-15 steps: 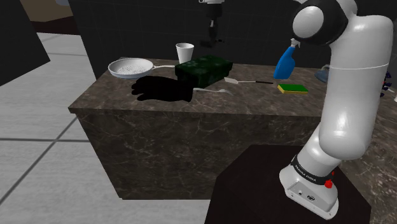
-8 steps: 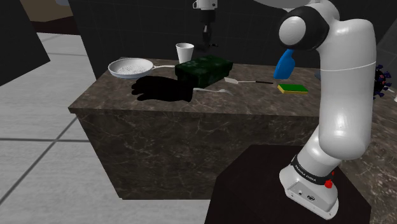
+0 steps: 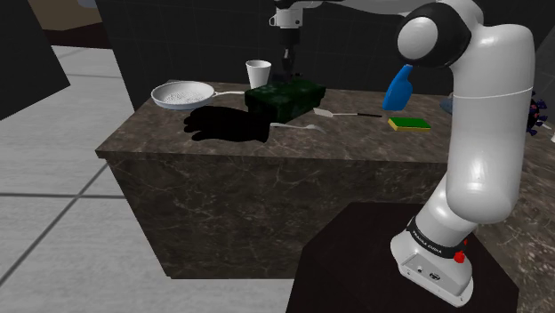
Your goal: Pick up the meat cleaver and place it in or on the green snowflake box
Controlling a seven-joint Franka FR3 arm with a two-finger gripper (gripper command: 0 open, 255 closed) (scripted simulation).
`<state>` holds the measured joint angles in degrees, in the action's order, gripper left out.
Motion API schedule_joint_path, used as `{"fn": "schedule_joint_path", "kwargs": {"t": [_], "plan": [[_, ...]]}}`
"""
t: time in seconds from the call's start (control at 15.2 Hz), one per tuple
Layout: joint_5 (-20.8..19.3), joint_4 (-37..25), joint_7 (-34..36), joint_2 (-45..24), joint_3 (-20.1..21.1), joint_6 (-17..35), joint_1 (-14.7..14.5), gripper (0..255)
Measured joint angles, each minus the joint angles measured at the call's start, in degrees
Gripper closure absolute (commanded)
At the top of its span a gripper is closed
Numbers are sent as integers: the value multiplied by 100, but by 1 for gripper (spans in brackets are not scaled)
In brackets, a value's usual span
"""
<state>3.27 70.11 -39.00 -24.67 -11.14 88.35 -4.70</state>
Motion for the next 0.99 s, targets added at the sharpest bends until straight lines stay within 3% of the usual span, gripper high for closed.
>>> {"fn": "schedule_joint_path", "kwargs": {"t": [0.46, 0.53, 0.99], "plan": [[-2, 171, 3, 18, 2, 155, -11, 255], [-2, 171, 3, 18, 2, 155, -11, 0], [4, 18, 6, -24, 3, 47, -3, 0]]}}
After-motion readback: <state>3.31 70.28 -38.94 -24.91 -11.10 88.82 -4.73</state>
